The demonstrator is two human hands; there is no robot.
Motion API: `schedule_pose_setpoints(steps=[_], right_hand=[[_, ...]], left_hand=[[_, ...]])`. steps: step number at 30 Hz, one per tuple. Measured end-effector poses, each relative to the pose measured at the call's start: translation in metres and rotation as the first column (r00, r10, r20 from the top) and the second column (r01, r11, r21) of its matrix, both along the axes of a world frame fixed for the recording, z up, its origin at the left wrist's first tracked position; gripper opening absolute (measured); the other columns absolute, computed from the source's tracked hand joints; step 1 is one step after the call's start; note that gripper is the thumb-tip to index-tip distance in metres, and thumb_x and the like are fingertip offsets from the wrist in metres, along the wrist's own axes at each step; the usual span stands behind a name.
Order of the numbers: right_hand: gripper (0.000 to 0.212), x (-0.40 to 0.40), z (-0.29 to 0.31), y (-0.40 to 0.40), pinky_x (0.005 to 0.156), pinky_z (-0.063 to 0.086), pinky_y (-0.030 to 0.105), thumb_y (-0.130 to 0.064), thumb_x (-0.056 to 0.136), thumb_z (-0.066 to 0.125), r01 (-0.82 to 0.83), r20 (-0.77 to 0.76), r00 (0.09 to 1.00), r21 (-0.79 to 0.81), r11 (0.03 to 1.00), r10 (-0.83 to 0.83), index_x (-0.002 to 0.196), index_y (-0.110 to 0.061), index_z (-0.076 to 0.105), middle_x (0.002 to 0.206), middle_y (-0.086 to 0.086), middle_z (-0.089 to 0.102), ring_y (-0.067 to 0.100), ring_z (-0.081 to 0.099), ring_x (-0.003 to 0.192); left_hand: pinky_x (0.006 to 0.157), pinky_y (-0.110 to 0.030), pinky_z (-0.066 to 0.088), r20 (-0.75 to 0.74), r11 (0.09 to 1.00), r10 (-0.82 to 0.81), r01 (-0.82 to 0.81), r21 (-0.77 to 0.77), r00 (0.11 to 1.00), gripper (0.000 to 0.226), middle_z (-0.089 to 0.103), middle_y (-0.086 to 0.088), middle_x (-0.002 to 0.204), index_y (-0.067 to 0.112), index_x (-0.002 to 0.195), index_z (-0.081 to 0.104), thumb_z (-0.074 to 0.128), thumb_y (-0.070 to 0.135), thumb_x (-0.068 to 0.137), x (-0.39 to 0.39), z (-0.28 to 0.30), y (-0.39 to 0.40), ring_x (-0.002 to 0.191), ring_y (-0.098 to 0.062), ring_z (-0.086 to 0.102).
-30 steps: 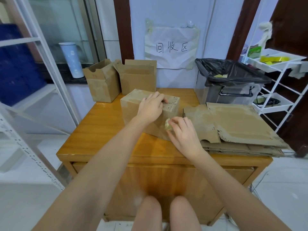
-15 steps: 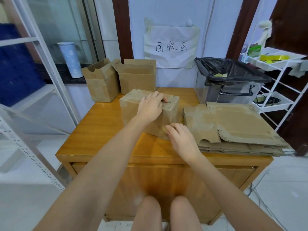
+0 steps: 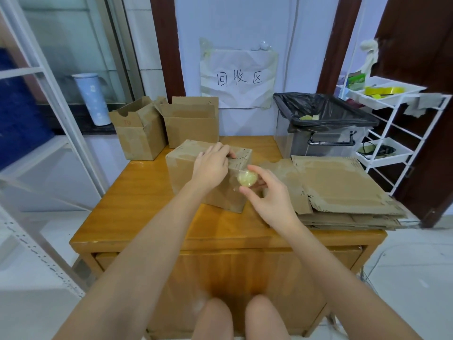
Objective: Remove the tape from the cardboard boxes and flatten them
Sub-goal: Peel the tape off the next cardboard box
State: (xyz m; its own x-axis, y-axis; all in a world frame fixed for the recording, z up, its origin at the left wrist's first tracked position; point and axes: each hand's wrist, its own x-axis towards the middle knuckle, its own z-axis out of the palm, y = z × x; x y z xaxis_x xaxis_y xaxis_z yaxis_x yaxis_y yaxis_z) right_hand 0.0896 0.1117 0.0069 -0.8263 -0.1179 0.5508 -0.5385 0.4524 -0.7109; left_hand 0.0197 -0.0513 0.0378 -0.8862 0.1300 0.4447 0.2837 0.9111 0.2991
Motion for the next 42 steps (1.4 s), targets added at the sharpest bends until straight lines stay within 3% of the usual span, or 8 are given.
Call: schedule_pose_setpoints(steps=[6, 10, 13, 15, 20, 27, 34, 42], right_hand=[[0.040, 0.001, 0.015, 0.010, 0.076, 0.038, 0.002, -0.025, 0.095, 0.056, -0.007, 0.036, 0.999, 0.043, 0.999, 0.005, 0.134, -0.015, 0.049, 0.102, -0.011, 0.055, -0.013, 0.050, 0.085], [0.039, -0.001, 0.020, 0.016, 0.070, 0.037, 0.008, -0.023, 0.102, 0.039, -0.027, 0.103, 0.994, 0.051, 0.998, 0.022, 0.140, -0.013, 0.042, 0.099, -0.013, 0.053, -0.004, 0.049, 0.078], [0.038, -0.002, 0.023, 0.020, 0.078, 0.049, 0.022, -0.021, 0.103, 0.035, -0.045, 0.117, 0.992, 0.010, 0.999, 0.044, 0.140, -0.017, 0.037, 0.101, 0.003, 0.064, 0.012, 0.061, 0.087], [0.034, -0.004, 0.025, 0.021, 0.080, 0.052, 0.034, -0.018, 0.102, 0.035, -0.047, 0.091, 0.995, -0.046, 0.998, 0.051, 0.135, -0.022, 0.035, 0.092, 0.002, 0.065, 0.009, 0.062, 0.083], [0.022, -0.013, 0.036, 0.023, 0.074, 0.050, 0.040, -0.015, 0.102, 0.034, -0.016, 0.059, 0.998, -0.036, 0.999, 0.019, 0.113, -0.028, 0.048, 0.079, -0.003, 0.059, 0.012, 0.058, 0.071], [0.008, -0.027, 0.046, 0.032, 0.066, 0.041, 0.020, -0.034, 0.096, 0.053, -0.041, 0.084, 0.996, -0.027, 0.999, 0.043, 0.102, -0.030, 0.051, 0.093, -0.017, 0.055, -0.001, 0.046, 0.064], [0.039, -0.041, 0.049, 0.044, 0.065, 0.041, 0.017, -0.033, 0.091, 0.061, 0.065, 0.141, 0.988, -0.011, 0.998, -0.062, 0.120, -0.021, 0.038, 0.089, -0.006, 0.056, 0.003, 0.050, 0.070], [0.034, -0.061, 0.057, 0.059, 0.065, 0.046, 0.020, -0.015, 0.084, 0.072, 0.145, 0.027, 0.989, -0.027, 0.989, -0.145, 0.114, -0.015, 0.055, 0.084, 0.001, 0.062, 0.009, 0.054, 0.066]], left_hand=[[0.088, -0.029, 0.029, -0.011, 0.998, 0.061, -0.061, -0.014, 0.998, 0.032, 0.052, 0.004, 0.121, 0.022, 0.116, 0.057, 0.033, 0.010, 0.098, -0.002, -0.001, 0.007, 0.116, -0.015, 0.044], [0.087, -0.029, 0.028, -0.016, 0.995, 0.099, -0.099, -0.024, 0.995, 0.033, 0.051, 0.002, 0.121, 0.021, 0.117, 0.056, 0.032, 0.010, 0.098, -0.004, 0.000, 0.011, 0.115, -0.016, 0.044], [0.086, -0.030, 0.028, -0.022, 0.994, 0.104, -0.105, -0.031, 0.994, 0.032, 0.052, 0.002, 0.120, 0.020, 0.117, 0.056, 0.032, 0.010, 0.098, -0.005, 0.000, 0.012, 0.114, -0.017, 0.044], [0.086, -0.030, 0.029, -0.022, 0.994, 0.106, -0.107, -0.037, 0.994, 0.032, 0.051, 0.001, 0.120, 0.020, 0.117, 0.056, 0.032, 0.010, 0.098, -0.005, 0.000, 0.013, 0.115, -0.017, 0.044], [0.089, -0.030, 0.029, -0.042, 0.986, 0.158, -0.160, -0.037, 0.986, 0.031, 0.051, 0.001, 0.119, 0.019, 0.118, 0.055, 0.032, 0.012, 0.099, -0.007, -0.001, 0.018, 0.114, -0.017, 0.044], [0.087, -0.033, 0.029, -0.104, 0.952, 0.302, -0.306, -0.024, 0.948, 0.024, 0.053, -0.001, 0.114, 0.015, 0.113, 0.053, 0.034, 0.012, 0.098, -0.015, -0.006, 0.036, 0.110, -0.021, 0.047], [0.088, -0.035, 0.032, -0.083, 0.918, 0.387, -0.392, -0.053, 0.918, 0.025, 0.053, -0.002, 0.115, 0.013, 0.114, 0.048, 0.033, 0.006, 0.095, -0.027, -0.005, 0.047, 0.110, -0.022, 0.047], [0.092, -0.037, 0.032, -0.039, 0.905, 0.413, -0.415, -0.093, 0.910, 0.029, 0.052, -0.004, 0.117, 0.012, 0.115, 0.047, 0.035, 0.003, 0.090, -0.043, -0.001, 0.063, 0.111, -0.023, 0.046]])
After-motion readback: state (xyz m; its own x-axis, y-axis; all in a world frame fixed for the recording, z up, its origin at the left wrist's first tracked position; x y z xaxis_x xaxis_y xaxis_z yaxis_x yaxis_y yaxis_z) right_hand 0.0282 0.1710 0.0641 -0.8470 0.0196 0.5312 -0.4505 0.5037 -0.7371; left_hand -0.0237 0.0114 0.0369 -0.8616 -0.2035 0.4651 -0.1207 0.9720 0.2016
